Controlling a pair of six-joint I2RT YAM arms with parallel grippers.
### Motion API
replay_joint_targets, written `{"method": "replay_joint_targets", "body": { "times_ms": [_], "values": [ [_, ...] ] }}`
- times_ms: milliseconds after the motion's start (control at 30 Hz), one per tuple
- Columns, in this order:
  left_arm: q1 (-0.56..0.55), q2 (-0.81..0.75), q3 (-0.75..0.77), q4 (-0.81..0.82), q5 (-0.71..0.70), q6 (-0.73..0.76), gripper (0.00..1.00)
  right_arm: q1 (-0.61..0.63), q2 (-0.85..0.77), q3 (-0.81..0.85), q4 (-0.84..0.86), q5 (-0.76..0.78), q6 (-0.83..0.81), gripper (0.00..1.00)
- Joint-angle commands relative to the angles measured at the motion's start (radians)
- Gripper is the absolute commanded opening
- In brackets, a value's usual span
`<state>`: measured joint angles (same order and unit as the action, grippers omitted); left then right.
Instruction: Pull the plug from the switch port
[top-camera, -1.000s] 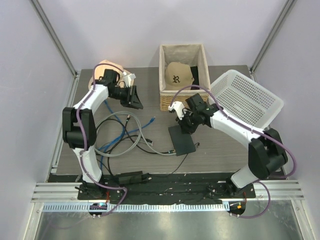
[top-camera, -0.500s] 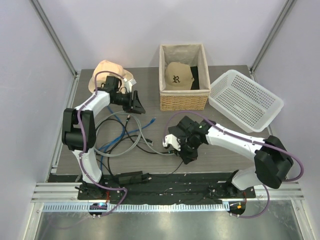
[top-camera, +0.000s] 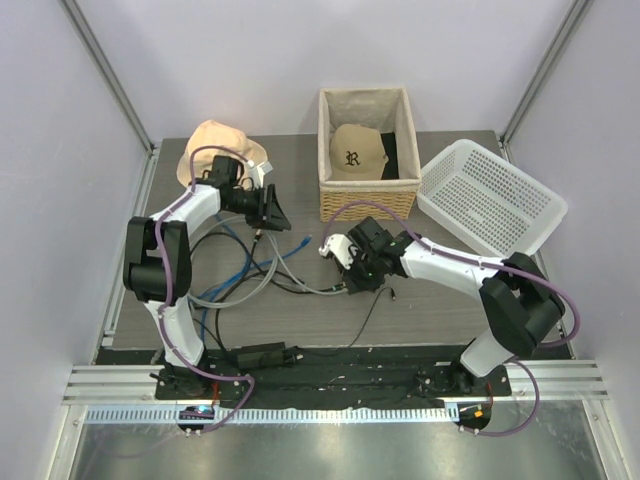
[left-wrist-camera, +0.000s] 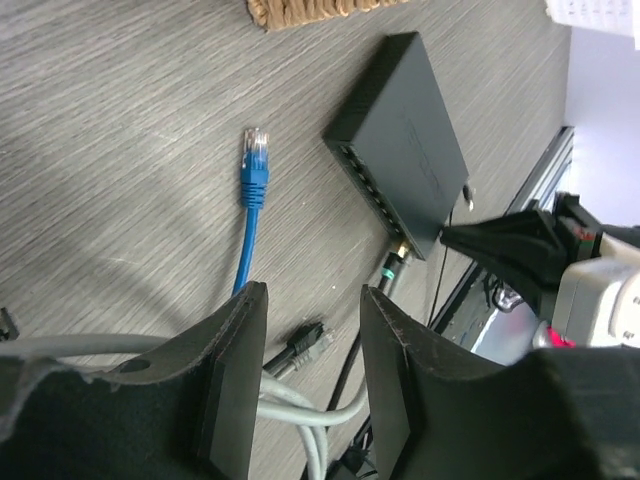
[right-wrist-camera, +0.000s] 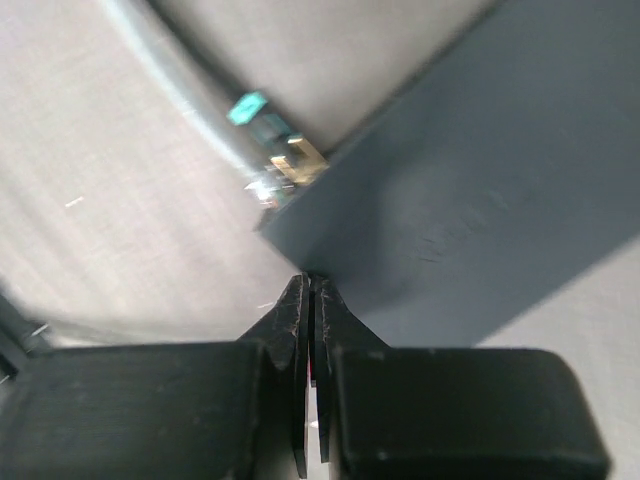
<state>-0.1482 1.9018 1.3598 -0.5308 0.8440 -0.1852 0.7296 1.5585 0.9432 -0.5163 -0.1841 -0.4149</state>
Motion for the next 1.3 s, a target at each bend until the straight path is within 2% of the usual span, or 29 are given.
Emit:
{"method": "replay_joint_targets", "body": {
  "times_ms": [0, 100, 167, 267, 433, 633, 867, 1000, 1033, 1067, 1267],
  "values": [
    [0.002, 0.008, 0.01, 0.067, 0.047, -0.077, 0.47, -0.035, 0.009, 0.048, 0.082, 0.081, -0.015, 0.01],
    [-0.019, 0.045, 0.056, 0.097, 0.142, -0.118, 0.48, -0.064, -0.043, 0.065, 0.072, 0.077, 0.014, 0.01],
    [-0.042, 0.069, 0.076, 0.097, 0.214, -0.117, 0.5, -0.091, -0.077, 0.116, 0.035, -0.021, 0.028, 0.01],
    [-0.083, 0.092, 0.104, 0.088, 0.244, -0.089, 0.51, -0.145, -0.106, 0.132, 0.025, -0.083, 0.094, 0.02],
    [-0.169, 0.129, 0.114, 0.034, 0.165, -0.059, 0.52, -0.209, -0.08, 0.12, 0.059, -0.107, 0.179, 0.03],
    [-0.257, 0.144, 0.042, 0.045, 0.083, -0.043, 0.52, -0.211, 0.024, 0.15, 0.065, -0.129, 0.211, 0.01],
    [-0.31, 0.141, -0.034, 0.083, 0.004, -0.034, 0.54, -0.21, 0.113, 0.152, 0.091, -0.104, 0.231, 0.01],
    [-0.323, 0.177, -0.024, 0.101, 0.03, -0.039, 0.56, -0.211, 0.144, 0.126, 0.101, -0.098, 0.214, 0.01],
    [-0.326, 0.186, -0.021, 0.104, 0.041, -0.036, 0.66, -0.211, 0.147, 0.12, 0.099, -0.1, 0.217, 0.01],
    [-0.329, 0.195, -0.016, 0.103, 0.05, -0.037, 0.67, -0.211, 0.149, 0.111, 0.101, -0.106, 0.218, 0.01],
    [-0.34, 0.235, -0.005, 0.104, 0.144, -0.014, 0.66, -0.211, 0.146, 0.062, 0.101, -0.106, 0.218, 0.01]
  ]
}}
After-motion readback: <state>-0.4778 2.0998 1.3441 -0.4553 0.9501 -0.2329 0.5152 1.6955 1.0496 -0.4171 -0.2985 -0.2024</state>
